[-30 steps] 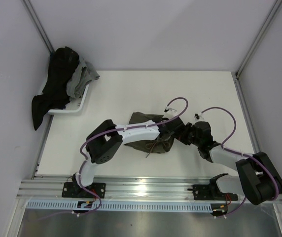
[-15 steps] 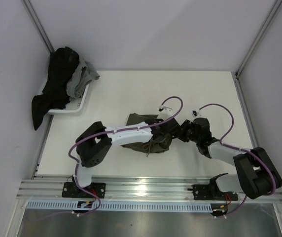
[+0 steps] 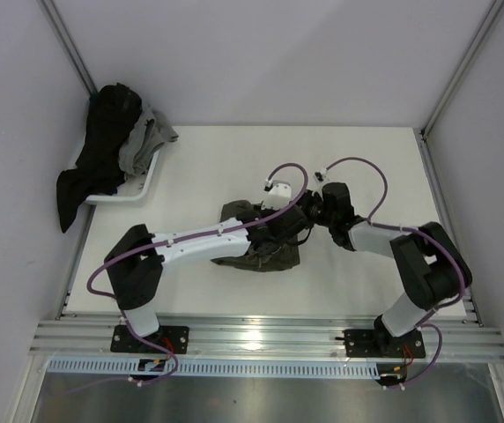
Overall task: Fold and stack the shorts
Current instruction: Fold the shorts
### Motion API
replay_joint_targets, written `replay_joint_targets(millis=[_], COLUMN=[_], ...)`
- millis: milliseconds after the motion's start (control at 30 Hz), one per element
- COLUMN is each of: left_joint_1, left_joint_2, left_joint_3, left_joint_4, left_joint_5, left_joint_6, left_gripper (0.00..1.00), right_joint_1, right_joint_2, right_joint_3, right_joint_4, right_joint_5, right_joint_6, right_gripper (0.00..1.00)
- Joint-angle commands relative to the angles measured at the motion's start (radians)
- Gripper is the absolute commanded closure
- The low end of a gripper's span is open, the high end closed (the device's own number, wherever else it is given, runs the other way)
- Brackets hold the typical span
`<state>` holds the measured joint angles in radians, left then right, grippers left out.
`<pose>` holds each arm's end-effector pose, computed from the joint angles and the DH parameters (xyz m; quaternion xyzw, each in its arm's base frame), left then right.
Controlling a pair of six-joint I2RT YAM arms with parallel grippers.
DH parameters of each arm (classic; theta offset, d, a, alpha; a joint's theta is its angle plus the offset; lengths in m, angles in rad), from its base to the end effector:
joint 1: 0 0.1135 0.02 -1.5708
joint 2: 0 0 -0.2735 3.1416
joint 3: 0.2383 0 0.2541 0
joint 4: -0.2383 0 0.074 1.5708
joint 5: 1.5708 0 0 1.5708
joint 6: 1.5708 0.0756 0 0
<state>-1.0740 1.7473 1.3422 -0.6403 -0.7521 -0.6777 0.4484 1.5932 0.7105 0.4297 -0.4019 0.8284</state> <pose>0.2281 -0.3124 0.2288 0.0833 0.8994 0.0416 0.4271 0.3101 0.1820 0.1715 0.0530 0.8358 0.4455 0.3164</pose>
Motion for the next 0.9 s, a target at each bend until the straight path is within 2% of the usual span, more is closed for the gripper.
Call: replay_joint_targets(millis=[0,200,467,733,867], left_joint_1=[-0.017,-0.02,-0.04,-0.04,-0.038], left_joint_2=[-0.039,0.02,0.133,0.126,0.121], left_joint_3=[-0.002,0.034,0.123,0.169,0.192], left_joint_4=[-0.044,-0.076,-0.137,-0.286,-0.317], left_joint_5=[-0.067,-0.108,-0.136,-0.225,-0.245], left_joint_6=[-0.043,-0.071,-0.101,-0.244,-0.264], left_gripper=[1.0,1.0,1.0,0.98,0.99], right_joint_1=[-0.004,-0.005,-0.045,-0.048,-0.048], right_joint_2=[0.095,0.178,0.3,0.306,0.303], right_joint_3=[0.075,0.098,0.145,0.152,0.156], right_joint_4=[0.064,0.03,0.107,0.06,0.05], right_joint_5=[-0.031,0.02,-0.048,0.008,0.006], right_joint_6=[-0.008,-0.012,-0.06,-0.107,-0.107], right_gripper=[1.0,1.0,1.0,1.0,1.0])
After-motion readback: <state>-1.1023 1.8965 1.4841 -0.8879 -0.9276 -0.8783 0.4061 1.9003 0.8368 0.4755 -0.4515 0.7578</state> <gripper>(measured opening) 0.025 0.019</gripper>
